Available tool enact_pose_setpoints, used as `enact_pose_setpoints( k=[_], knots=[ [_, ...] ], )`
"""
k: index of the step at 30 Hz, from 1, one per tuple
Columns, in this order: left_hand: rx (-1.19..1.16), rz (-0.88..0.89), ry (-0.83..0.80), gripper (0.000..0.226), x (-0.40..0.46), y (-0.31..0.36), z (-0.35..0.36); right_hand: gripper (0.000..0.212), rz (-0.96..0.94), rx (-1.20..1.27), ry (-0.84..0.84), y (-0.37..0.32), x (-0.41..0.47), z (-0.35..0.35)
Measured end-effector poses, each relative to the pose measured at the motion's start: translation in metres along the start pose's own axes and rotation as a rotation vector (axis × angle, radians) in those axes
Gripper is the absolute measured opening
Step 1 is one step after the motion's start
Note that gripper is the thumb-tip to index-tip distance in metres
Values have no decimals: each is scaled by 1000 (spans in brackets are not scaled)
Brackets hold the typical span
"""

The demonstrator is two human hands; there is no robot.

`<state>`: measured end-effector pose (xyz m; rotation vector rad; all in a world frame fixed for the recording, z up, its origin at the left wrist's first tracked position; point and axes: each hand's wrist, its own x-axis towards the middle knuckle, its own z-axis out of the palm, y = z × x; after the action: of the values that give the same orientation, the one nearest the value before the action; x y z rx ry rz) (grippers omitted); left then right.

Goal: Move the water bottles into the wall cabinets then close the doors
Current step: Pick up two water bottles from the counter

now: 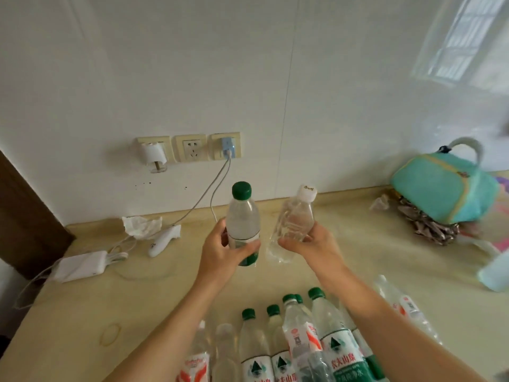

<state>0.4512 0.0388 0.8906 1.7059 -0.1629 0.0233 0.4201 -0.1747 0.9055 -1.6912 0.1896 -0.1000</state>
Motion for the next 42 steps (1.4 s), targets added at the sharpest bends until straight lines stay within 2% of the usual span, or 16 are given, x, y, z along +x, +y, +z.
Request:
enact_pose_setpoints(
  k=[3,11,16,20,23,26,30,33,37,40,42],
  knots=[
    [-60,168,-45,57,3,64,2,49,-165,26,59,-58,-31,-9],
    [-183,581,-25,51,-7,246,-3,57,-538,117,185,-219,-99,-50],
    [-208,798,-3,52,-21,346,-11,39,-728,111,248,-316,-120,-77],
    [-218,871,24,55,-18,419,-11,29,-816,120,299,-384,-112,-92],
    [-179,879,67,50,-4,462,-6,22,-837,85,303,-429,-95,-100],
    [-126,835,117,41,18,485,3,26,-813,54,270,-458,-70,-106],
    [-92,730,177,40,49,486,17,36,-722,-9,253,-462,-32,-110],
    [-103,686,212,33,67,484,24,34,-679,-16,263,-459,-6,-117],
    [-66,592,141,30,91,494,33,32,-610,-166,218,-474,12,-133],
    [-78,507,59,31,107,503,43,52,-535,-259,175,-484,24,-140],
    [-71,469,65,33,120,506,49,67,-503,-298,198,-486,35,-141]
  ],
)
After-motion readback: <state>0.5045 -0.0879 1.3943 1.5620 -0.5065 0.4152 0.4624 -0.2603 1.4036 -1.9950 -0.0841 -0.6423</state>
